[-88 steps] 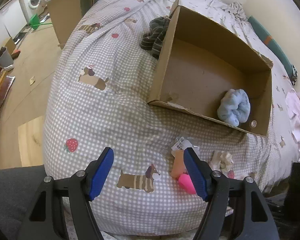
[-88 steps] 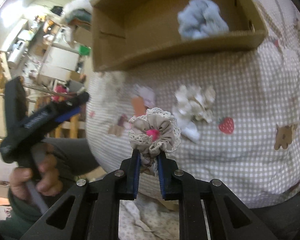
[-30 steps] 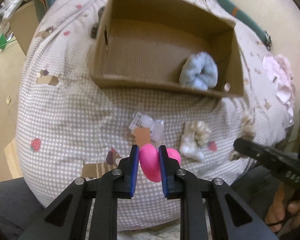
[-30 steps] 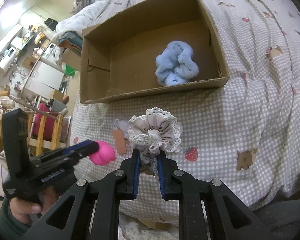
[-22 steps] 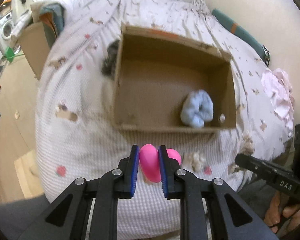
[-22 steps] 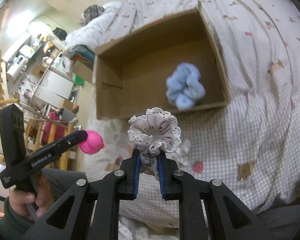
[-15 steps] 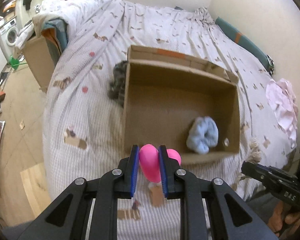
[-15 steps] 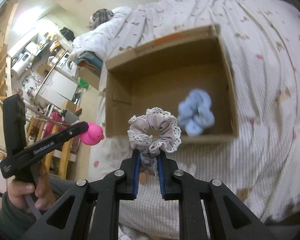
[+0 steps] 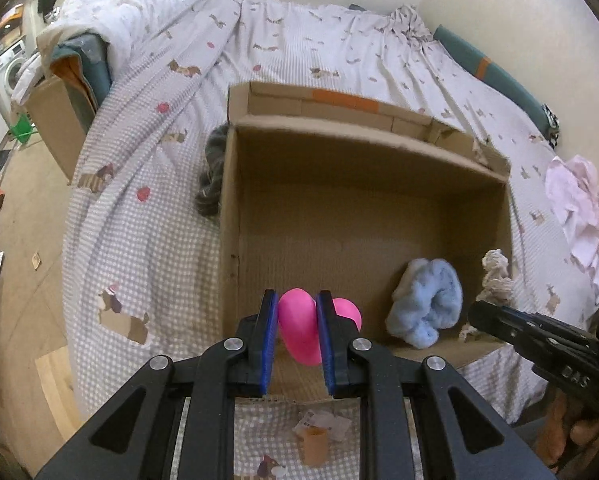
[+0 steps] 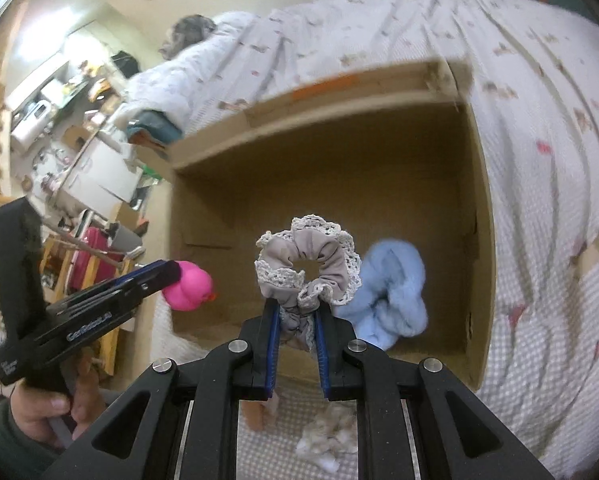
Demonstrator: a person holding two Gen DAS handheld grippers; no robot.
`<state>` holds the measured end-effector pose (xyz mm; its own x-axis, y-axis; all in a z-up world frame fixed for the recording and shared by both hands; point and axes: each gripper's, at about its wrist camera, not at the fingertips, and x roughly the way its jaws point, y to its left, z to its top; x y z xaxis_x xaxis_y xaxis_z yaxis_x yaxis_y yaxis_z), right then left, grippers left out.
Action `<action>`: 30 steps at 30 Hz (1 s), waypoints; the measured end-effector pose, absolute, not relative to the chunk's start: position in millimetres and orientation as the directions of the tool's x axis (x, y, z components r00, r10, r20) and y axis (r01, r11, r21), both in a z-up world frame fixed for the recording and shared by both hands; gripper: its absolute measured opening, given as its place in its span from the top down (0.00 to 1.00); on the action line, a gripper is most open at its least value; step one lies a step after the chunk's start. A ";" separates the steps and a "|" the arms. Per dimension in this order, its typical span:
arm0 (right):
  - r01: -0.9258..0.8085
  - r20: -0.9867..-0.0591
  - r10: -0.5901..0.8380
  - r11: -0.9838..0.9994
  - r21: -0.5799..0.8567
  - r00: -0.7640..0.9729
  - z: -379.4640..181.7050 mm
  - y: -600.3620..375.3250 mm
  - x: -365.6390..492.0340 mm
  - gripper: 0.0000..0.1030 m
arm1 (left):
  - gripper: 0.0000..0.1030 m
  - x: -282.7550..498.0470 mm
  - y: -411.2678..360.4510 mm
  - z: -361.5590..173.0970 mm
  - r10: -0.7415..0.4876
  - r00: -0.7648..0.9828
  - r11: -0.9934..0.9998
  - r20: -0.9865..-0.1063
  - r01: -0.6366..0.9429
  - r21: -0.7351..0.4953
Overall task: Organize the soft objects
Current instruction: 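Carry the beige scrunchie and pink sponge with both grippers over the box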
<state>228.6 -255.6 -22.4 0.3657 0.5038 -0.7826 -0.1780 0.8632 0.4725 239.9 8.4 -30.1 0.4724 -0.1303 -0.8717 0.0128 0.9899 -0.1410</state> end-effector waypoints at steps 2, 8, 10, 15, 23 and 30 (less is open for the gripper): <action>-0.145 -0.815 0.454 0.890 0.432 0.360 -34.2 -253.7 232.7 0.83 | 0.83 239.9 5.0 -40.3 -0.121 0.470 0.991 -0.874 0.013 -0.131; -0.170 -0.840 0.427 0.904 0.392 0.334 -46.3 -240.7 236.0 0.83 | 0.83 241.2 0.8 -57.4 -0.110 0.462 0.992 -0.880 0.003 -0.123; -0.173 -0.843 0.429 0.903 0.392 0.326 -48.1 -237.5 235.1 0.83 | 0.83 239.9 -2.1 -57.7 -0.090 0.466 0.995 -0.880 0.009 -0.097; -0.185 -0.854 0.415 0.909 0.374 0.314 -49.3 -229.6 233.2 0.83 | 0.83 239.2 -4.0 -55.9 -0.069 0.476 0.998 -0.877 0.023 -0.067; -0.190 -0.875 0.364 0.929 0.317 0.320 -50.3 -224.2 233.9 0.82 | 0.83 244.1 -0.4 -55.5 -0.084 0.460 0.995 -0.884 -0.015 -0.102; -0.183 -0.870 0.374 0.926 0.331 0.320 -49.0 -226.7 230.2 0.83 | 0.83 244.0 -4.8 -61.9 -0.077 0.446 0.996 -0.892 -0.009 -0.091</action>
